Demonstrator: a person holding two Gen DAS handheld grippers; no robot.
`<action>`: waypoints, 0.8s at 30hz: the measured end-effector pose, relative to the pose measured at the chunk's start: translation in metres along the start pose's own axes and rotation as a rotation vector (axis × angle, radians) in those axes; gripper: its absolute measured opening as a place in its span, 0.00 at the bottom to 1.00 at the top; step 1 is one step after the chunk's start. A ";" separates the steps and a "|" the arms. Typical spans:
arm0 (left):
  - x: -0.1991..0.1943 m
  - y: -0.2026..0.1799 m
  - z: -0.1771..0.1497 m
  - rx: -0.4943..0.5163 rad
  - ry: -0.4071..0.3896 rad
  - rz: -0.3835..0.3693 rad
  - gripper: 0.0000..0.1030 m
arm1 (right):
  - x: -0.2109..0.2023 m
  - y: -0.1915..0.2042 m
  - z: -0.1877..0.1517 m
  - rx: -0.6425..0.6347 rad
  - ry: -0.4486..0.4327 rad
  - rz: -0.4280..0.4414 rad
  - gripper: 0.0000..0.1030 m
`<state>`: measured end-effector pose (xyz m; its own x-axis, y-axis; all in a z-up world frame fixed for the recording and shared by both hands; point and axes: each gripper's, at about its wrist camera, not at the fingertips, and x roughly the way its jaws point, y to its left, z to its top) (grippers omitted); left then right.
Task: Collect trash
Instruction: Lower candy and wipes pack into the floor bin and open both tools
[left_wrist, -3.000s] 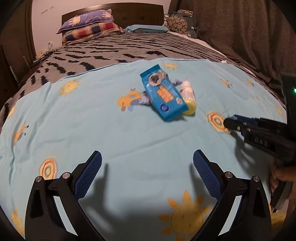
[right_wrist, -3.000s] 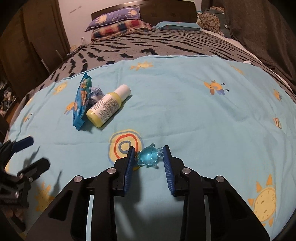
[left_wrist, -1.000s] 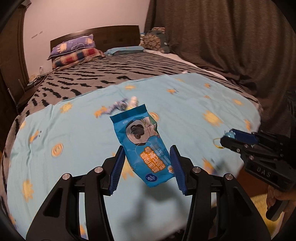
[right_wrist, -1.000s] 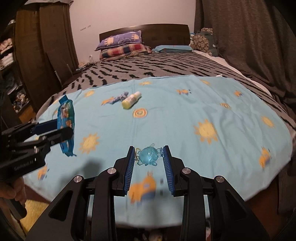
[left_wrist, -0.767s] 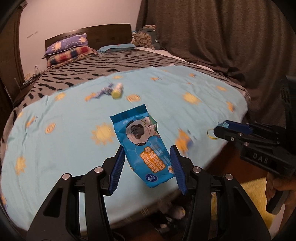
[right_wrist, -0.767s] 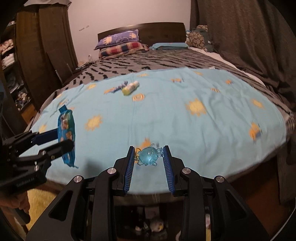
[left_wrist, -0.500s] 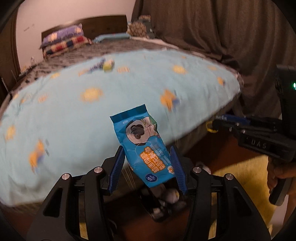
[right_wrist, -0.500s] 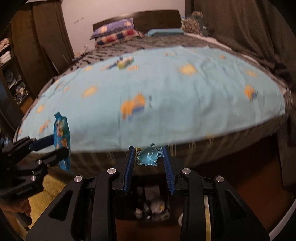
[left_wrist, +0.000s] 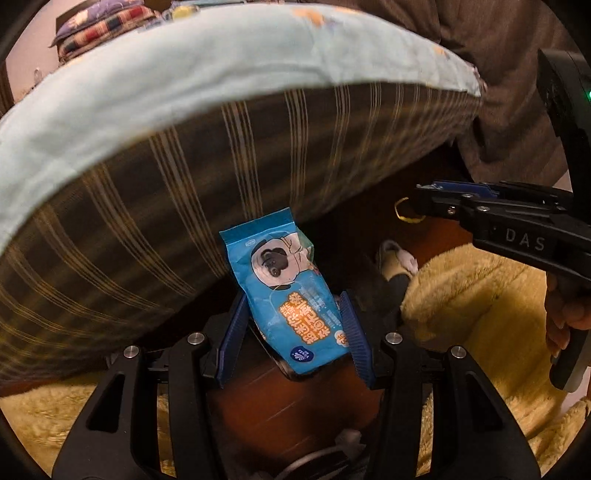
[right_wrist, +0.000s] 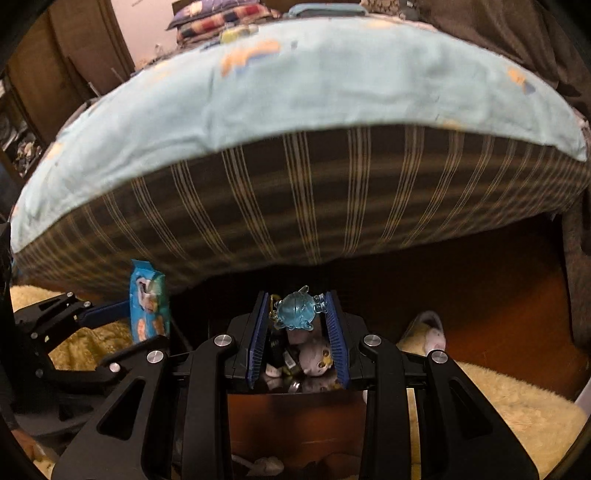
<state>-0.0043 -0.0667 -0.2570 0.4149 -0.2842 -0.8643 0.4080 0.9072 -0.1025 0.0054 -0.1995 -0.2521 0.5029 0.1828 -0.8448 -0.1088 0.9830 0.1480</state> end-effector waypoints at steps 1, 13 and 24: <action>0.005 -0.001 -0.001 0.000 0.010 -0.005 0.47 | 0.005 0.001 -0.002 -0.001 0.011 -0.001 0.31; 0.040 -0.005 0.000 0.011 0.093 -0.041 0.48 | 0.041 0.012 0.005 -0.015 0.103 0.004 0.32; 0.039 0.005 0.012 -0.027 0.106 -0.030 0.65 | 0.036 -0.002 0.023 0.029 0.086 -0.001 0.53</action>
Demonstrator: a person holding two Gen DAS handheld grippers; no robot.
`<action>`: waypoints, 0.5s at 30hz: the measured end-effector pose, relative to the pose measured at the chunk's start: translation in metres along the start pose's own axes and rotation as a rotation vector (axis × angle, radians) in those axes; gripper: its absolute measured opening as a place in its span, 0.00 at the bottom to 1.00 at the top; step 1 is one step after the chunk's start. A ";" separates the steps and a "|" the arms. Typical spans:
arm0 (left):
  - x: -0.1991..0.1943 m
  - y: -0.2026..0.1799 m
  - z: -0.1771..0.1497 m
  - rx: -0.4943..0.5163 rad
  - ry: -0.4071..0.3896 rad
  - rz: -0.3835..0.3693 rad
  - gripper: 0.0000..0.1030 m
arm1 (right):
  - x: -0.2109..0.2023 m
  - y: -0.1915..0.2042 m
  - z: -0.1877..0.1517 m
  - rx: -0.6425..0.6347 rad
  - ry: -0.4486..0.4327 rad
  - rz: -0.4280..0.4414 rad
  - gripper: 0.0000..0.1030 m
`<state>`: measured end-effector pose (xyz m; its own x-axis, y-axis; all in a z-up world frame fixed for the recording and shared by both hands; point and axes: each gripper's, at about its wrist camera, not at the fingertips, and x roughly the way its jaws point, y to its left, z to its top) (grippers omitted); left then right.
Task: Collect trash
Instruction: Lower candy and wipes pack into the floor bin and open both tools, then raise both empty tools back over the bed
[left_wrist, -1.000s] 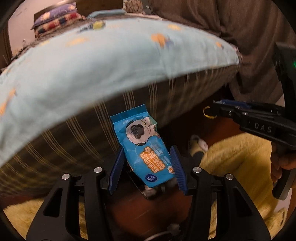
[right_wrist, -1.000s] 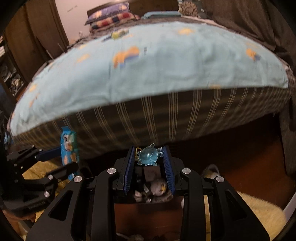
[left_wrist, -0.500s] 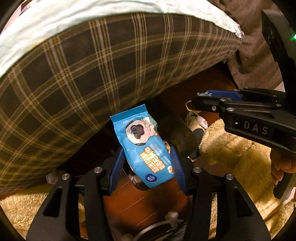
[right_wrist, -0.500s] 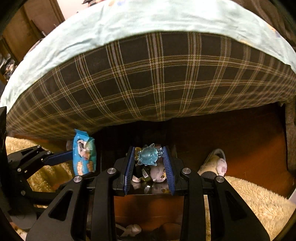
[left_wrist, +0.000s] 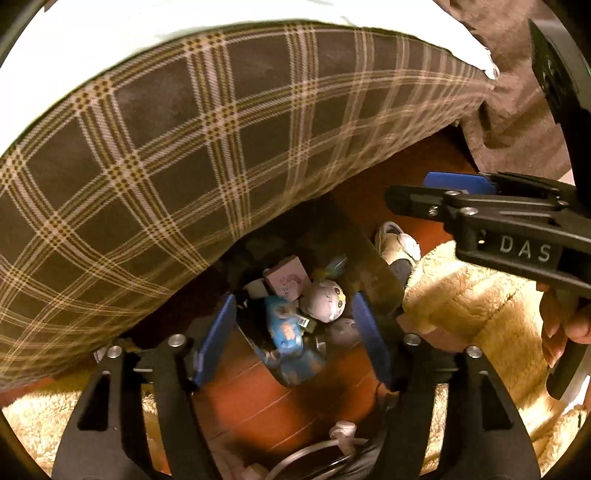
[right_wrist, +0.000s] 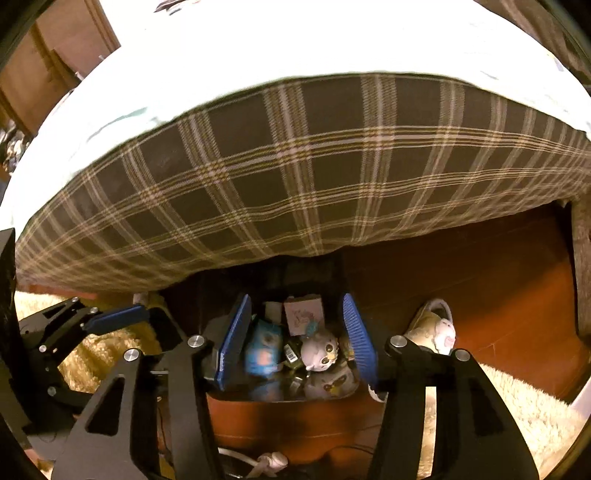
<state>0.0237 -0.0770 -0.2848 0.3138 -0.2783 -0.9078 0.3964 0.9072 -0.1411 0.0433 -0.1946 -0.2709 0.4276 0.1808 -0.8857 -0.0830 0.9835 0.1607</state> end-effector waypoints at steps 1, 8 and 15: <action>-0.002 0.001 0.000 -0.010 -0.001 -0.007 0.67 | -0.002 -0.002 0.000 0.008 -0.005 -0.003 0.55; -0.030 -0.001 0.010 -0.007 -0.048 0.016 0.86 | -0.024 -0.019 0.003 0.050 -0.068 0.006 0.88; -0.088 0.005 0.030 -0.001 -0.167 0.054 0.92 | -0.080 -0.022 0.031 0.051 -0.191 0.017 0.94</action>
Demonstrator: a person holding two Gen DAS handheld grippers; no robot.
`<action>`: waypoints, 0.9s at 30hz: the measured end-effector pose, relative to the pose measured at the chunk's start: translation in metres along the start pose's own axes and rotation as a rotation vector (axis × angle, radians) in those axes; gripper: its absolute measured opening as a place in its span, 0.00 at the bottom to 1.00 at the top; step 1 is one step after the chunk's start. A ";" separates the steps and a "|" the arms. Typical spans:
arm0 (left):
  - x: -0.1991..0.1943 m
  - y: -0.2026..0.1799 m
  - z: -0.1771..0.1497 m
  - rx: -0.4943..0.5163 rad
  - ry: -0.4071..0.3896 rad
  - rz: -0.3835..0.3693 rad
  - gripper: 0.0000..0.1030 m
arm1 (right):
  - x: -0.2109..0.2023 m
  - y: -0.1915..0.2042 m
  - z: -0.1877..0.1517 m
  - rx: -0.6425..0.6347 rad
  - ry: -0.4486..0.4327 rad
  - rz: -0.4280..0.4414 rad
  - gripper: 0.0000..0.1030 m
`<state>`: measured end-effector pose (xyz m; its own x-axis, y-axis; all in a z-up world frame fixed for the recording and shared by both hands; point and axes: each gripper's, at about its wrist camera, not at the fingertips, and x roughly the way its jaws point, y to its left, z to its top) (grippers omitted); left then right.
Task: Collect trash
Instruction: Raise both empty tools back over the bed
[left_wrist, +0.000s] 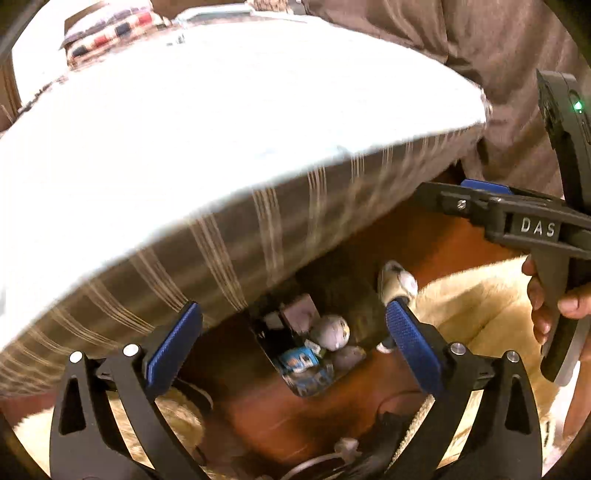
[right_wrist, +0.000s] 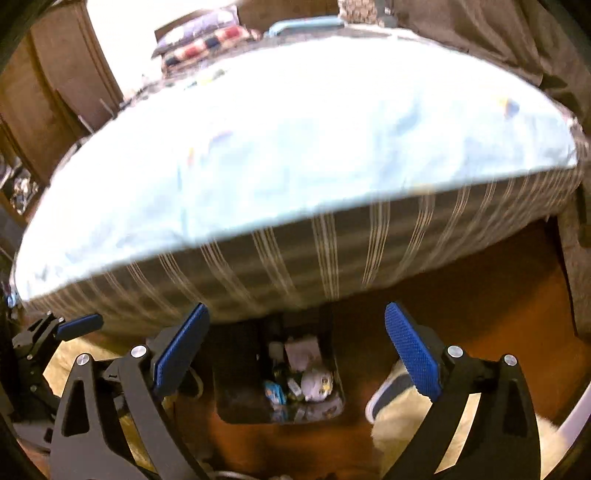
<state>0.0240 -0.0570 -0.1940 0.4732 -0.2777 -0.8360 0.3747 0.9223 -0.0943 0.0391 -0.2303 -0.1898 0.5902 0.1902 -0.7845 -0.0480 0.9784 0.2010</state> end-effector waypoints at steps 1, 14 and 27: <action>-0.006 0.002 0.003 -0.002 -0.015 0.004 0.92 | -0.006 0.001 0.005 -0.002 -0.017 0.001 0.96; -0.057 0.079 0.091 -0.083 -0.171 0.140 0.92 | -0.026 0.034 0.105 -0.118 -0.168 -0.003 0.97; -0.015 0.156 0.173 -0.140 -0.184 0.213 0.92 | 0.049 0.081 0.197 -0.110 -0.150 0.076 0.97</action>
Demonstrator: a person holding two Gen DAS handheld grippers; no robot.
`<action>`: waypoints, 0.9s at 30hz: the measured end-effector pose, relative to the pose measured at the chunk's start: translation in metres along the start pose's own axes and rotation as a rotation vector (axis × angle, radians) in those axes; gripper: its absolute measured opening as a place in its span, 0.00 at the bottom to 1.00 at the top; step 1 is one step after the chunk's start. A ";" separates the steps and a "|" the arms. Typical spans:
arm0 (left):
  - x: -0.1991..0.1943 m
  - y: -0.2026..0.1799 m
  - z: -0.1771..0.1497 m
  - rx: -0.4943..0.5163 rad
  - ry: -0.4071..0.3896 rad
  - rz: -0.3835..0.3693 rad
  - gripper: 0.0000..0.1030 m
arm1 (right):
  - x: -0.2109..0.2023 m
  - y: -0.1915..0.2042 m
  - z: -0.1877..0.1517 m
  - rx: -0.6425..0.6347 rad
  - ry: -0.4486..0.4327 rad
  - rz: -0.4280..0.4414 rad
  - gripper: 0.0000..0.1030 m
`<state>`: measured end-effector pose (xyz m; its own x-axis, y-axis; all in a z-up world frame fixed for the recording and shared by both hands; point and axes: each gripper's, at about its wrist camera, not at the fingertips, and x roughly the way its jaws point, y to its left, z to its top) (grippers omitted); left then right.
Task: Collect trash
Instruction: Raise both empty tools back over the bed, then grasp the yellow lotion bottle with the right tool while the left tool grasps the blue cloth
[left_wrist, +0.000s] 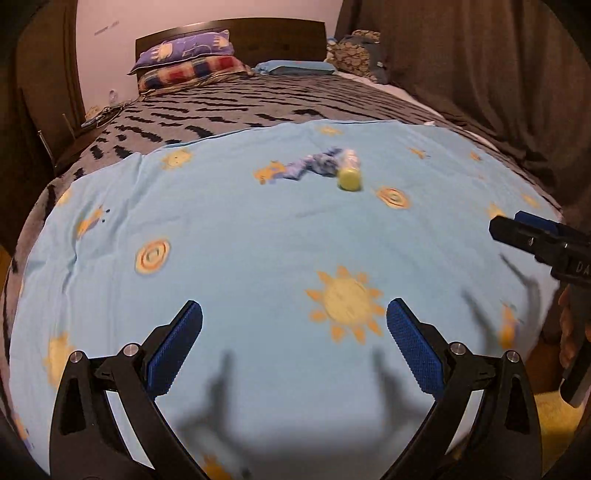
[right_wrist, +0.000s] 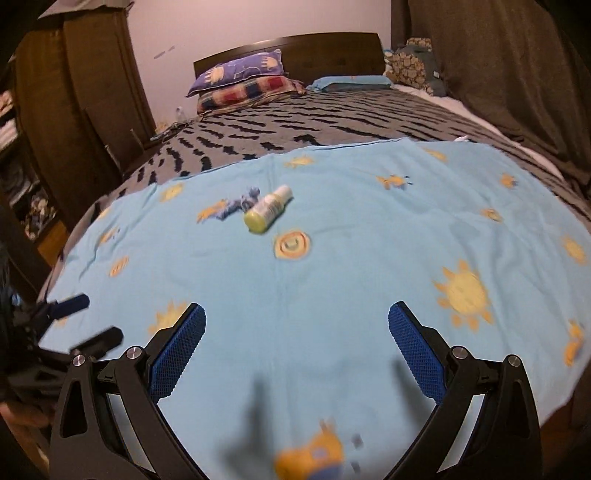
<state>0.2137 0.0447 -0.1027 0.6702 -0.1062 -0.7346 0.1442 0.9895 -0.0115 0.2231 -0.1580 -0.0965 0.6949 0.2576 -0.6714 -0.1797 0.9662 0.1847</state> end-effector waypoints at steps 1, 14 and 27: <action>0.007 0.002 0.005 0.004 0.002 0.006 0.92 | 0.009 0.001 0.005 0.010 0.005 0.003 0.97; 0.062 0.018 0.041 0.017 0.017 -0.004 0.92 | 0.107 0.016 0.073 0.049 0.026 -0.003 0.66; 0.087 0.021 0.059 0.037 0.016 -0.006 0.92 | 0.177 0.033 0.091 0.073 0.145 0.041 0.46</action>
<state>0.3179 0.0504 -0.1272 0.6578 -0.1107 -0.7450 0.1758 0.9844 0.0089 0.4034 -0.0809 -0.1443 0.5794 0.3002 -0.7577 -0.1507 0.9531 0.2624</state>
